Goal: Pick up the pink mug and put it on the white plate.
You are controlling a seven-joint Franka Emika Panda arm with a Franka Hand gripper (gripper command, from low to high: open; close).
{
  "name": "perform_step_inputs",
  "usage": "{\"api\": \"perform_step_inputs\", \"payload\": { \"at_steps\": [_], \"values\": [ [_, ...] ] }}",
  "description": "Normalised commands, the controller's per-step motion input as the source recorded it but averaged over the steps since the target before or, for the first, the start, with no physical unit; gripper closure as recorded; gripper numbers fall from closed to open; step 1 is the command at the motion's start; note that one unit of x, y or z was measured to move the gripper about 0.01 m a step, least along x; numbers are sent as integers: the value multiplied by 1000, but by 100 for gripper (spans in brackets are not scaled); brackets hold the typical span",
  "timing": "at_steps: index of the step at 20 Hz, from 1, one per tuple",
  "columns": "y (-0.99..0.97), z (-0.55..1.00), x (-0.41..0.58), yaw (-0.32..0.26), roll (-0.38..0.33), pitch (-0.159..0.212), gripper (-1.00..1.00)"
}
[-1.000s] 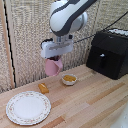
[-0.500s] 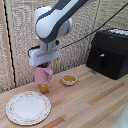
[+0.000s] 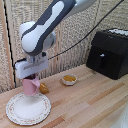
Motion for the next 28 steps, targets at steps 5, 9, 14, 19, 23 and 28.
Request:
{"api": "perform_step_inputs", "payload": {
  "at_steps": [5,9,14,19,23,28],
  "values": [
    [266,-408,28,8,-140,16,100],
    [179,-321,19,0,-85,-5,100],
    [60,-75,90,0,-13,-83,-100],
    [11,233,122,0,10,-12,-100],
    [-108,603,71,-5,25,23,-100],
    [-26,540,113,0,27,75,-100]
  ]
}}
